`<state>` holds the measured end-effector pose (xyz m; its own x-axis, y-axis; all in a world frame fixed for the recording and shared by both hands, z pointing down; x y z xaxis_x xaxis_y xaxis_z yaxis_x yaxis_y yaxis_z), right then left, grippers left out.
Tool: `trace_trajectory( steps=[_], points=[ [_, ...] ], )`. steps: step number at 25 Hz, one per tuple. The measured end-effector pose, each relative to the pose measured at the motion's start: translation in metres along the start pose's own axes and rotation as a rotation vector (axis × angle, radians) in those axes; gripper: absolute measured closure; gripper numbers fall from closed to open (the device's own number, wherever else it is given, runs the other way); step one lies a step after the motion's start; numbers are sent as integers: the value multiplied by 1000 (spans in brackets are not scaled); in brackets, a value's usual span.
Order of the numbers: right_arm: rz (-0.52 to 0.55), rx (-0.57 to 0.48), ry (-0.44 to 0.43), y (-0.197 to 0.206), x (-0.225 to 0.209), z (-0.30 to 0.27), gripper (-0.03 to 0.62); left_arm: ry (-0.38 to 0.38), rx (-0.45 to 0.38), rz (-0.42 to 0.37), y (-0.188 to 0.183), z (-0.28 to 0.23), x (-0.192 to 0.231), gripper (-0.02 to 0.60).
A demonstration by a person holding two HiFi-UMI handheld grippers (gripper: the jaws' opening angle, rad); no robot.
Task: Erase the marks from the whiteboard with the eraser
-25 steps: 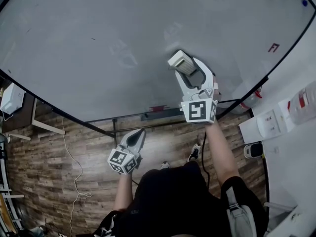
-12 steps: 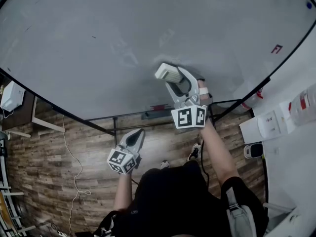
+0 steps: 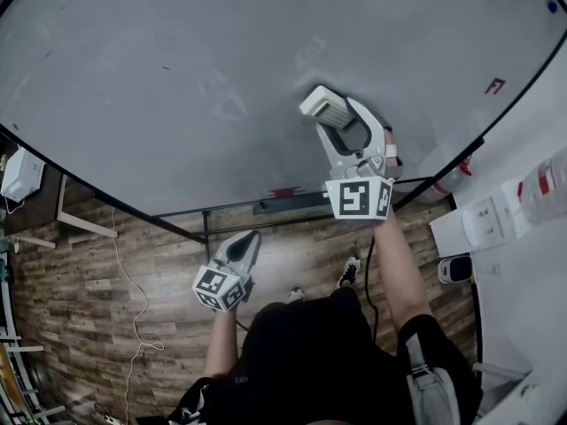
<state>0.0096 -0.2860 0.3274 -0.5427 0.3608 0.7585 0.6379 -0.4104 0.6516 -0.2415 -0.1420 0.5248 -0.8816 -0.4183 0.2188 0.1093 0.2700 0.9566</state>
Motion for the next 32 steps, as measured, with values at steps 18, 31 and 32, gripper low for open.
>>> trace_trajectory(
  steps=[18, 31, 32],
  points=[
    [-3, -15, -53, -4, 39, -18, 339, -28, 7, 12, 2, 3, 8, 571],
    [114, 21, -143, 4, 77, -28, 339, -16, 8, 14, 0, -5, 9, 571],
    [117, 21, -140, 3, 74, -27, 339, -16, 8, 13, 0, -5, 9, 571]
  ],
)
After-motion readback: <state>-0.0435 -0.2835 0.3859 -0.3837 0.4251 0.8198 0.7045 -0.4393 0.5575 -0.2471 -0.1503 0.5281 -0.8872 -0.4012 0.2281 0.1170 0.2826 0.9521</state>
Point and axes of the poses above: the fingertips, and each gripper's own axes: z backward along the fingers, x to its left, y out of its underside, the point moved 9 cm from there along z, backward along the fingers, and after that the axes turned 12 degrees about -y, right-handed, at the moved point
